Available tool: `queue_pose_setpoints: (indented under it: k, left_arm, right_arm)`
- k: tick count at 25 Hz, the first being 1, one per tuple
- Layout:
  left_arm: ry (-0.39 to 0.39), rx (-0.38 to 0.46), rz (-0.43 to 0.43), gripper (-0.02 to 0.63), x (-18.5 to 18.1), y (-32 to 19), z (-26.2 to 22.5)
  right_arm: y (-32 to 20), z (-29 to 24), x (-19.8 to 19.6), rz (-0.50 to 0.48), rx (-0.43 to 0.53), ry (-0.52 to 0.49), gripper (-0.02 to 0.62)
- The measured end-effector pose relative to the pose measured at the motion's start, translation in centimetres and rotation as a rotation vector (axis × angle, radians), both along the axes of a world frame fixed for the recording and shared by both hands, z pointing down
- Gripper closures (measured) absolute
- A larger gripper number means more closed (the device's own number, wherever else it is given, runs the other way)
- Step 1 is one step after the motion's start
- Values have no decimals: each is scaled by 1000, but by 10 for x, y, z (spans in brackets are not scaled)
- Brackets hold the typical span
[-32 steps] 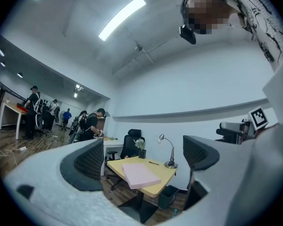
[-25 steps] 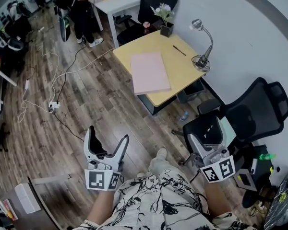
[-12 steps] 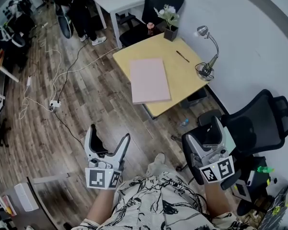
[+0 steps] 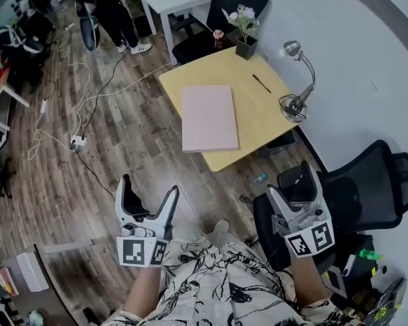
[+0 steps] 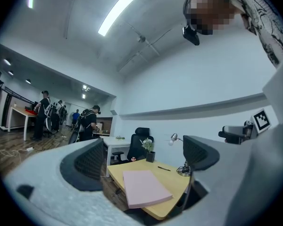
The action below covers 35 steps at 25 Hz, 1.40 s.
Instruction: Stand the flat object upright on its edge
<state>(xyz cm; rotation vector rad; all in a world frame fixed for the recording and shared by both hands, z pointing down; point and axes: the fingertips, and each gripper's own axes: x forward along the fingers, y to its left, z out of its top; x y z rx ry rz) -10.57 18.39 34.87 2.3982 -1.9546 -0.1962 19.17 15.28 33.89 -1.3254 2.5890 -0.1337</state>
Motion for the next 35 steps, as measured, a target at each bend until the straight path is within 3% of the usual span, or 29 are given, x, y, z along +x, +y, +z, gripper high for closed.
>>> queue_pose_setpoints:
  k: [7,11,19,31,35]
  left_arm:
    - [49,-44,23,91,-4,-30,22]
    - [32,-39,27,91,-10,-65,28]
    - [-17,-3,14,89,-56,-158,12]
    - [26,-25,51,78,-91,-259,8]
    - [24,-29,103,74,-95,-284,8]
  right_arm:
    - [-29,17,-13,-29,-38,9,124]
    - [-55,17,-27,-64,-30,15,124]
    - [-141,-7,-45,-4,33,14,124]
    - [-235,-14,-76,33,18,16,124]
    - [-255,-14,-88,52,16,27,124]
